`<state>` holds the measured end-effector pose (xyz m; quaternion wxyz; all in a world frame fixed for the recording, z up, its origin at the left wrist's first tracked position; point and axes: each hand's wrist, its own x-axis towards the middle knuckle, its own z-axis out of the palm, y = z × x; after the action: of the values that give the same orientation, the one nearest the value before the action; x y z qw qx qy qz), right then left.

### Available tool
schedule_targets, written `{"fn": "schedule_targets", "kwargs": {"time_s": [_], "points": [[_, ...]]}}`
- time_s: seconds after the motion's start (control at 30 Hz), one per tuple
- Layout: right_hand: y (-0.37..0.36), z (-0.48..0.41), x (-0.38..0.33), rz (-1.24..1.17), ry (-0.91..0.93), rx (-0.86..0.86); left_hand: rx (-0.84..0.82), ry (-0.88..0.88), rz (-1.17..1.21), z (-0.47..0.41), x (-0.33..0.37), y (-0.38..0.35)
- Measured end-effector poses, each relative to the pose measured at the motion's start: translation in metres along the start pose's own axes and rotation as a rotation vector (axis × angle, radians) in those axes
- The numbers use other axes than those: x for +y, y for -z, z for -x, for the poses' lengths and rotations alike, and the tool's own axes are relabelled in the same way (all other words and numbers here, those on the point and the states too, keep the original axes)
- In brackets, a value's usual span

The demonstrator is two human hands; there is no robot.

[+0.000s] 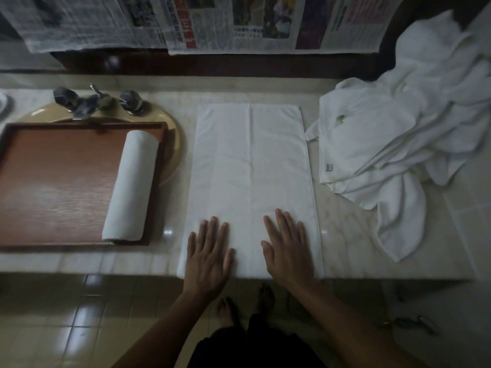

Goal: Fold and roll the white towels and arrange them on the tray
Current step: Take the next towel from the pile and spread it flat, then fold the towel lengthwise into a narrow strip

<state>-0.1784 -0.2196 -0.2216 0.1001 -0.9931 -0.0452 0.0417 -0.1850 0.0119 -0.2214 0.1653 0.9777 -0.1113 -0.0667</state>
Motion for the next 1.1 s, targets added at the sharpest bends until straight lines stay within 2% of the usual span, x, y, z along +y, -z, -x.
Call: {"fn": "schedule_targets", "kwargs": {"time_s": [0.4, 0.5, 0.6, 0.7, 0.8, 0.97, 1.1], "points": [[0.0, -0.003, -0.01, -0.053, -0.046, 0.01, -0.035, -0.034, 0.046, -0.012, -0.015, 0.008], [0.008, -0.011, 0.0, -0.135, -0.015, -0.005, -0.053, 0.016, 0.033, -0.012, -0.007, 0.014], [0.024, -0.031, 0.018, -0.271, -0.073, 0.083, 0.002, 0.065, 0.057, -0.02, 0.01, 0.023], [0.043, -0.067, 0.045, -0.341, -0.116, 0.177, 0.056, 0.059, 0.105, -0.04, 0.036, 0.03], [0.064, -0.113, 0.072, -0.363, -0.083, 0.252, 0.085, 0.035, 0.157, -0.065, 0.069, 0.032], [0.096, -0.199, 0.115, -0.345, -0.088, 0.149, 0.071, 0.034, 0.236, -0.113, 0.133, 0.025], [0.109, -0.27, 0.138, -0.327, -0.091, 0.138, 0.068, 0.044, 0.263, -0.149, 0.172, 0.015]]}}
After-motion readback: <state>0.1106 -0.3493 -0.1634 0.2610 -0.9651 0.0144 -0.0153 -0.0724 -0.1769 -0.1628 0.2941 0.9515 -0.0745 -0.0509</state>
